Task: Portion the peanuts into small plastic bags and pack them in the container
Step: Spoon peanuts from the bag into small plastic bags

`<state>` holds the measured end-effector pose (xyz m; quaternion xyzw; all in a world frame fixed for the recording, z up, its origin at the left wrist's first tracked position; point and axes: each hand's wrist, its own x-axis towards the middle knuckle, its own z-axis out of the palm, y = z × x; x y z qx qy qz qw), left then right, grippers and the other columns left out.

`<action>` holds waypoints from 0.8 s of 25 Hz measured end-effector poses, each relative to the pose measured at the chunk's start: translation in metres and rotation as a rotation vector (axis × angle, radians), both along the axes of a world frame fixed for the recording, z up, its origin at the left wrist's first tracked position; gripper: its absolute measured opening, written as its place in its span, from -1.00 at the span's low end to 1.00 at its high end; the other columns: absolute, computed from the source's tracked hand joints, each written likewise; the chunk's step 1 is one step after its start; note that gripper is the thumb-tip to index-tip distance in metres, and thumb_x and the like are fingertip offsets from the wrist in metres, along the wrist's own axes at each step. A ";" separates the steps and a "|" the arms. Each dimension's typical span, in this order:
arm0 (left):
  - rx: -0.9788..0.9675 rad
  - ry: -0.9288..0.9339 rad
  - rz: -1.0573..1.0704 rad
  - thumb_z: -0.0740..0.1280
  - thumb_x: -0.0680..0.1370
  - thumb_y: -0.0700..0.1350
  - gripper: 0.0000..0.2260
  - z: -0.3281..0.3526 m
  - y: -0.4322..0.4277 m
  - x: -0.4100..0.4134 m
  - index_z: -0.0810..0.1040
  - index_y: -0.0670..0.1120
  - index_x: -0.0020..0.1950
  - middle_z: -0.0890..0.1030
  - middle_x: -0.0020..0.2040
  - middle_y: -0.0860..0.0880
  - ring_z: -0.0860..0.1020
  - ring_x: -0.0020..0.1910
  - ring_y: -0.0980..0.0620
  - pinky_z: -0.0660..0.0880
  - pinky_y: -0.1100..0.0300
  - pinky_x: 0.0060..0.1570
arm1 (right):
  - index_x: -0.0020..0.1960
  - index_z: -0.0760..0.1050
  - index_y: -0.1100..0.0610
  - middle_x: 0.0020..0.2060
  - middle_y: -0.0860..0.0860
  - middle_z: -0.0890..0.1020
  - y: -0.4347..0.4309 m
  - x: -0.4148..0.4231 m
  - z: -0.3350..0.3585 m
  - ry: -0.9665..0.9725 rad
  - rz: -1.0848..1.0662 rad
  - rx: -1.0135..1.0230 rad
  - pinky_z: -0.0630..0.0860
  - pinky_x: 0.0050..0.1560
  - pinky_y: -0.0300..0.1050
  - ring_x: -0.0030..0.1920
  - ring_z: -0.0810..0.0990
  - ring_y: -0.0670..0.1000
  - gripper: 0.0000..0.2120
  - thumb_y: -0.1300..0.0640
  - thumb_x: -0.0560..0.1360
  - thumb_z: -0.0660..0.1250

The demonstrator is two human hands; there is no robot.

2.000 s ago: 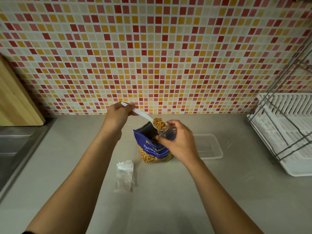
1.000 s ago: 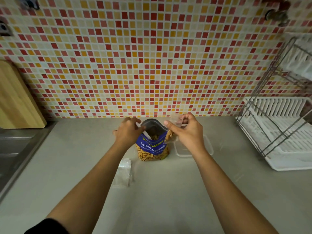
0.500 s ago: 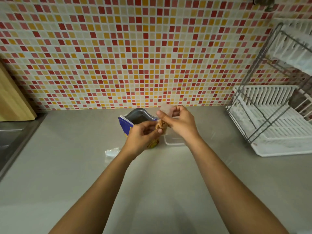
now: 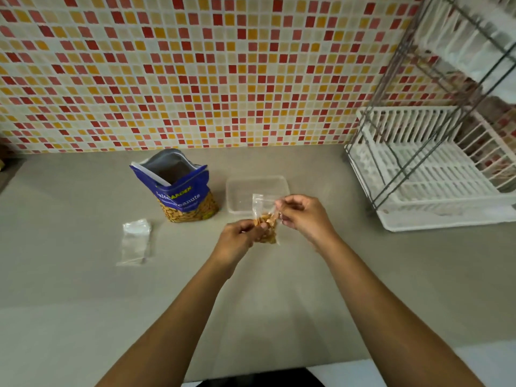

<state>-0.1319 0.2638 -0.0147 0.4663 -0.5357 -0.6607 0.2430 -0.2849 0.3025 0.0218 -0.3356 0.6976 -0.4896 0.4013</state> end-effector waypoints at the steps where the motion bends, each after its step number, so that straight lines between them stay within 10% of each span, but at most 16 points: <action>1: 0.038 -0.033 -0.008 0.40 0.47 -0.09 -0.91 -0.012 0.006 -0.006 0.66 -0.08 -0.16 0.64 -0.29 -0.01 0.54 -0.28 0.10 0.40 0.24 -0.20 | -0.19 0.59 0.04 -0.32 0.02 0.64 0.005 -0.008 -0.017 0.036 -0.017 0.030 0.58 -0.07 -0.08 -0.27 0.60 0.00 -0.96 0.14 0.44 0.41; 10: -0.211 -0.664 -0.003 0.41 0.43 -0.06 -0.79 -0.068 0.023 -0.050 0.60 -0.17 -0.05 0.66 -0.09 -0.13 0.59 -0.05 -0.09 0.44 0.23 -0.14 | -0.14 0.58 0.18 -0.19 0.12 0.69 -0.004 -0.030 -0.117 0.320 -0.020 0.237 0.42 -0.16 -0.22 -0.22 0.60 0.01 -0.89 0.16 0.39 0.46; 20: -0.245 -0.689 -0.011 0.34 0.49 0.00 -0.62 -0.054 0.004 -0.031 0.45 -0.21 0.19 0.60 0.06 -0.18 0.55 0.09 -0.17 0.48 0.07 0.05 | 0.03 0.56 0.21 -0.07 0.14 0.68 -0.009 -0.029 -0.102 0.564 -0.085 0.224 0.47 -0.03 -0.13 -0.04 0.63 0.14 -0.79 0.10 0.47 0.34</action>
